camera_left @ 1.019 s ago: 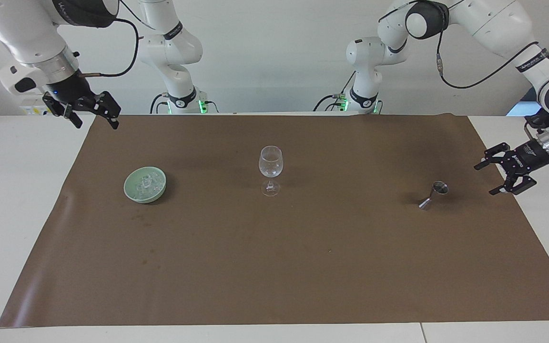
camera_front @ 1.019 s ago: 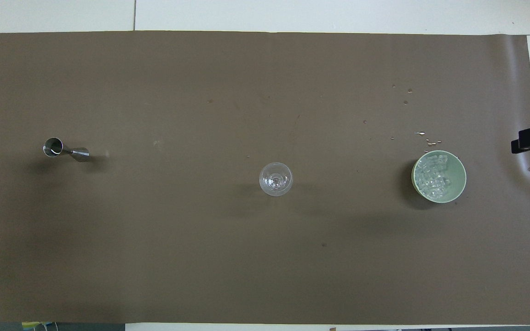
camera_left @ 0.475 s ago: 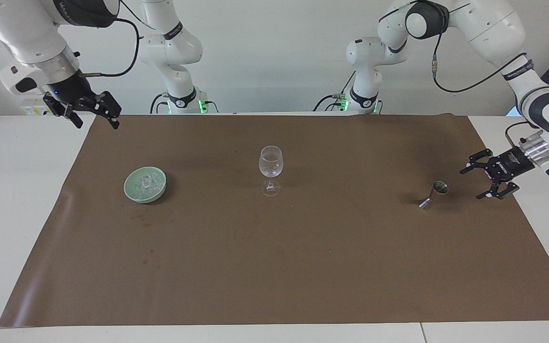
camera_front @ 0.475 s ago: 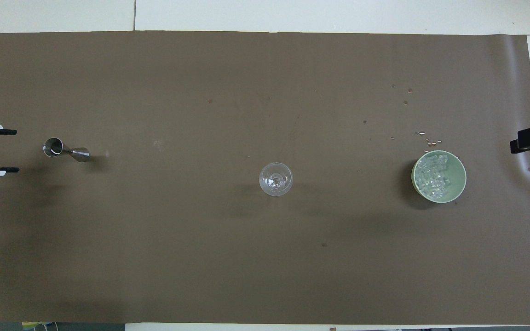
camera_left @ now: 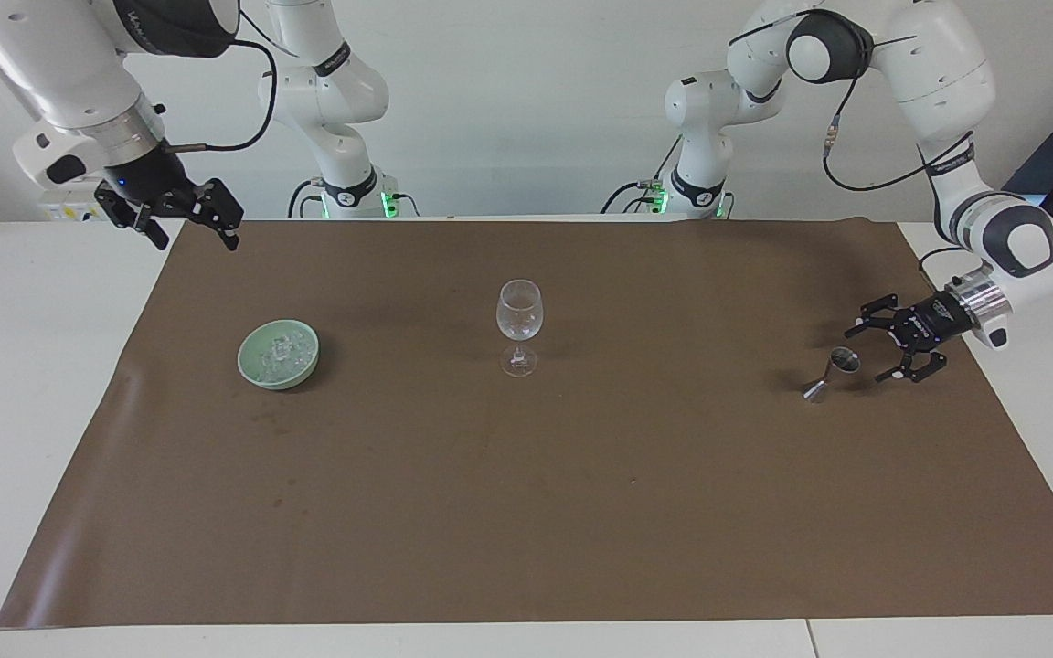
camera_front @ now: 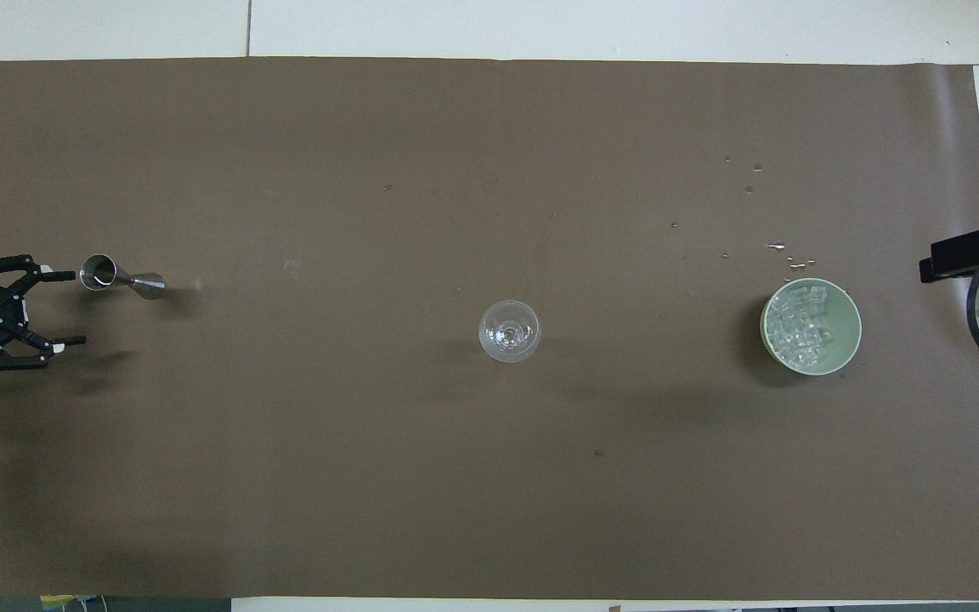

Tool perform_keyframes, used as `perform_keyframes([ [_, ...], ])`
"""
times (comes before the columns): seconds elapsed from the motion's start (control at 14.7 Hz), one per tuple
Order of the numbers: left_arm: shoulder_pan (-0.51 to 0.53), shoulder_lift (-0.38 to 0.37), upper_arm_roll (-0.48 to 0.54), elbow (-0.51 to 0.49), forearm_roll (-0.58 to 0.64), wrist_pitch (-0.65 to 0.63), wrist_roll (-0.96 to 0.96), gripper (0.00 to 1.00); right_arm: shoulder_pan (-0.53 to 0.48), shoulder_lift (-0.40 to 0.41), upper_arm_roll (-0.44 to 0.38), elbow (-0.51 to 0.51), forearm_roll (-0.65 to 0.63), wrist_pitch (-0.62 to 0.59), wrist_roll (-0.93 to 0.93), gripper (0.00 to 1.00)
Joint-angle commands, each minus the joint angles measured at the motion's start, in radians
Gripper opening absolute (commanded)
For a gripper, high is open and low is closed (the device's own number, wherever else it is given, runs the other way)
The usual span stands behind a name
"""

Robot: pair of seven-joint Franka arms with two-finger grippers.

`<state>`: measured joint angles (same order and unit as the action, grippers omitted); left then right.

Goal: Pour wine and add ice with both arms
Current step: 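Open the left gripper at the jigger while the right gripper reaches the ice bowl, then grasp the silver jigger with the left gripper while the right gripper grasps ice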

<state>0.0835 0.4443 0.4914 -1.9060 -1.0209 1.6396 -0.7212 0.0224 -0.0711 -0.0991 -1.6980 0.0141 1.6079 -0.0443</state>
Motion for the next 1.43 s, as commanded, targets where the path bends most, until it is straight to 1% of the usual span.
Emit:
perform_keyframes([
  [0.0,-0.013,-0.047,-0.007,-0.042,-0.042,0.034,0.009,1.0,-0.001,-0.044,0.002,-0.122,0.009,0.094,-0.054,1.0],
  [0.2,-0.053,-0.049,-0.007,-0.068,-0.112,0.055,0.022,1.0,-0.002,-0.073,0.002,-0.257,0.009,0.191,-0.066,1.0],
  [0.41,-0.056,-0.058,-0.007,-0.1,-0.136,0.083,0.022,1.0,-0.012,-0.064,0.002,-0.333,0.035,0.227,-0.089,1.0],
  [0.48,-0.056,-0.062,-0.007,-0.117,-0.166,0.103,0.02,1.0,-0.016,-0.062,0.001,-0.36,0.055,0.254,-0.091,1.0],
  [0.54,-0.057,-0.068,-0.007,-0.14,-0.203,0.127,0.02,1.0,-0.022,-0.052,0.001,-0.386,0.066,0.28,-0.101,1.0],
  [0.75,-0.074,-0.07,-0.008,-0.157,-0.264,0.18,0.013,1.0,-0.038,-0.013,0.001,-0.454,0.081,0.413,-0.193,1.0],
  [0.95,-0.093,-0.07,-0.007,-0.171,-0.269,0.183,0.014,1.0,-0.038,0.02,0.001,-0.521,0.081,0.553,-0.209,1.0],
  [1.09,-0.1,-0.082,-0.008,-0.2,-0.271,0.184,0.014,1.0,-0.033,0.046,0.001,-0.534,0.081,0.587,-0.213,1.0],
  [1.15,-0.103,-0.084,-0.008,-0.2,-0.271,0.184,0.013,1.0,-0.03,0.059,0.001,-0.537,0.081,0.601,-0.213,0.99],
  [1.36,-0.119,-0.082,-0.008,-0.2,-0.294,0.186,0.013,1.0,-0.036,0.065,0.001,-0.572,0.081,0.651,-0.215,0.88],
])
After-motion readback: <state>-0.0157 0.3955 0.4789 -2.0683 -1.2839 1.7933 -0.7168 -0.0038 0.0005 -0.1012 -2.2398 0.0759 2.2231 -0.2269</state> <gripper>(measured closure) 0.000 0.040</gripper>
